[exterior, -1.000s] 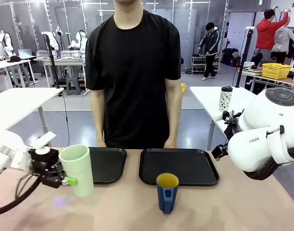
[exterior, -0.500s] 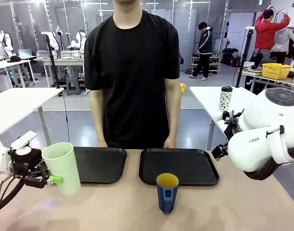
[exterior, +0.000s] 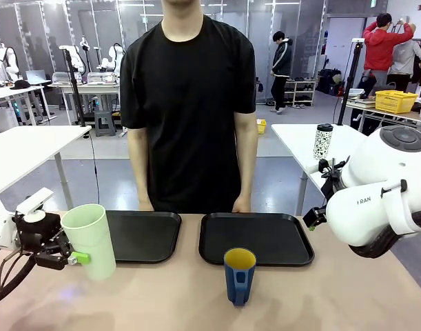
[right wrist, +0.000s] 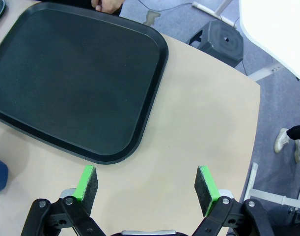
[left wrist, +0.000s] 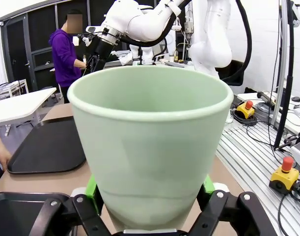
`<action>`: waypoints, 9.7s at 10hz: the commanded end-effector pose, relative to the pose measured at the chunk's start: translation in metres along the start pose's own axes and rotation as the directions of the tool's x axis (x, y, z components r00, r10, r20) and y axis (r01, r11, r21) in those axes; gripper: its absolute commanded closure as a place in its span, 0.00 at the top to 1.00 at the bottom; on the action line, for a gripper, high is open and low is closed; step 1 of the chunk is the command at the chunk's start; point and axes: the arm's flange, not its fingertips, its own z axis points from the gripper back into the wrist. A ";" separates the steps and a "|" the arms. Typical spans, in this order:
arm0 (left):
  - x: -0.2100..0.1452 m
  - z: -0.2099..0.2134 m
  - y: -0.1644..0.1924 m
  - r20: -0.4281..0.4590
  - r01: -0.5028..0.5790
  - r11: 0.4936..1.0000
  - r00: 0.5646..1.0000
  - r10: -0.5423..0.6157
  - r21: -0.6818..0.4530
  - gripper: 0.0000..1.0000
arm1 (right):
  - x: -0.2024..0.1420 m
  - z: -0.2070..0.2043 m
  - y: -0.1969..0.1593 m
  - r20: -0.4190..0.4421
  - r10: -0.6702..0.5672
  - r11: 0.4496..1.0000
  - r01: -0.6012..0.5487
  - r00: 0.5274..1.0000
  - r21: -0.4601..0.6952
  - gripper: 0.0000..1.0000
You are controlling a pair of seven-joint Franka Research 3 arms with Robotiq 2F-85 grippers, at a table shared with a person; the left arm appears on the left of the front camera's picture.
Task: Sort and store the cups by type.
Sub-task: Place the picked Reusable plastic cup into the Flat Tray indicated by the person, then pick up the Handle plastic cup and place it into the empty Flat Tray.
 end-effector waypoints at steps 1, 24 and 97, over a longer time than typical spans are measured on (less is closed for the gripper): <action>0.003 0.000 0.002 0.000 0.007 1.000 1.000 -0.007 -0.003 0.56 | -0.002 0.000 0.001 -0.001 0.008 1.000 -0.008 1.000 -0.003 1.00; 0.055 -0.139 0.157 0.052 -0.092 0.995 0.995 0.090 0.032 0.85 | -0.002 0.000 0.001 -0.001 0.008 1.000 -0.008 1.000 -0.003 1.00; 0.013 -0.151 0.132 -0.410 -0.028 0.962 0.901 0.143 0.272 1.00 | -0.002 0.000 0.001 -0.001 0.008 1.000 -0.008 1.000 -0.003 1.00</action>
